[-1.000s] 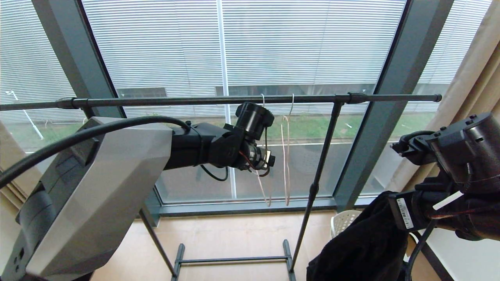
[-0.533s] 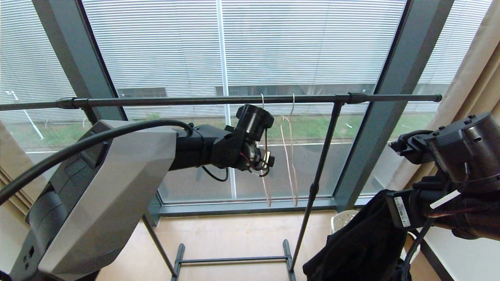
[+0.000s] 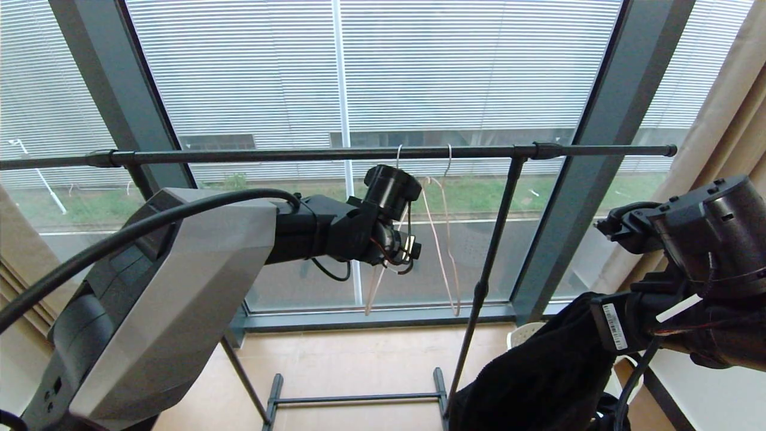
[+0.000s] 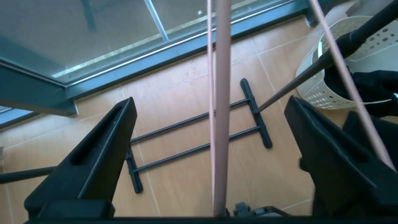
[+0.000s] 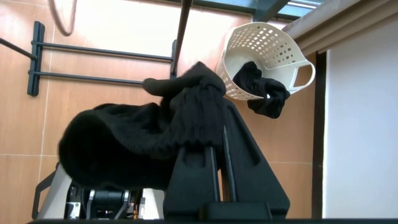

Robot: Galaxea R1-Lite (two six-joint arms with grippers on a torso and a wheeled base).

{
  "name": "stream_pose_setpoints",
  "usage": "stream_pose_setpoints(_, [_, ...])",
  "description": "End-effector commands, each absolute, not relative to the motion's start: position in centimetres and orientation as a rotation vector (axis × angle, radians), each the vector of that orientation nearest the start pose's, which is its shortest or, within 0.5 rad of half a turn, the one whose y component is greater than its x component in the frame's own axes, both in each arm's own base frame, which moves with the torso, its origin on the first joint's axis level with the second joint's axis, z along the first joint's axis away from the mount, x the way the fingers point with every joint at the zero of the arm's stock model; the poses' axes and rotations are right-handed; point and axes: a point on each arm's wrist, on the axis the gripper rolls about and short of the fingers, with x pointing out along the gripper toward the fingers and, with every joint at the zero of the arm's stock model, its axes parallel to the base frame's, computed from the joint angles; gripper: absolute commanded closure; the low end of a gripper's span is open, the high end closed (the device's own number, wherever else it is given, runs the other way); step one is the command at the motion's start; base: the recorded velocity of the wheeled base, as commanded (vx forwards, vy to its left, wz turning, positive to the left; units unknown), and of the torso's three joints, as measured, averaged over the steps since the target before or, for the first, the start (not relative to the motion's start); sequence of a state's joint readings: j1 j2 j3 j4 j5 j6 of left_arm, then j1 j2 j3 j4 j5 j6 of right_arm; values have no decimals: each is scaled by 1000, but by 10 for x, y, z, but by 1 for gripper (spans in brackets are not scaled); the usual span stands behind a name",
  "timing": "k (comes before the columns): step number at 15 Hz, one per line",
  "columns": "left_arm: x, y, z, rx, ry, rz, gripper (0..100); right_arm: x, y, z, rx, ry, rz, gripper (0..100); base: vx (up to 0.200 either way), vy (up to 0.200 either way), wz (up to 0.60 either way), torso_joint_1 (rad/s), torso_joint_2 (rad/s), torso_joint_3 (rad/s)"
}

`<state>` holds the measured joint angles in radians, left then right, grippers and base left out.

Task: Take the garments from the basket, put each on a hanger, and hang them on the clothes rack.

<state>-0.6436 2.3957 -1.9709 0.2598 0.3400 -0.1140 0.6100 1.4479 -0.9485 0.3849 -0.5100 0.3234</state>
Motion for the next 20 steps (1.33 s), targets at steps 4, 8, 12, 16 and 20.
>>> stream_pose_setpoints(4, [399,-290,131,215,621,-256,100,182,114,203,-162,749,-27,100,0,0,0,0,0,0])
stream_pose_setpoints(8, [399,-291,134,209,614,-257,100,182,114,203,-162,747,-28,100,0,0,0,0,0,0])
stream_pose_setpoints(12, [396,-288,146,194,593,-255,100,182,114,204,-160,745,-28,100,0,0,0,0,0,0])
stream_pose_setpoints(16, [390,-283,171,175,545,-234,100,182,114,204,-159,744,-28,100,0,0,0,0,0,0])
stream_pose_setpoints(20, [373,-274,182,203,554,-215,100,182,114,204,-158,742,-28,100,0,0,0,0,0,0])
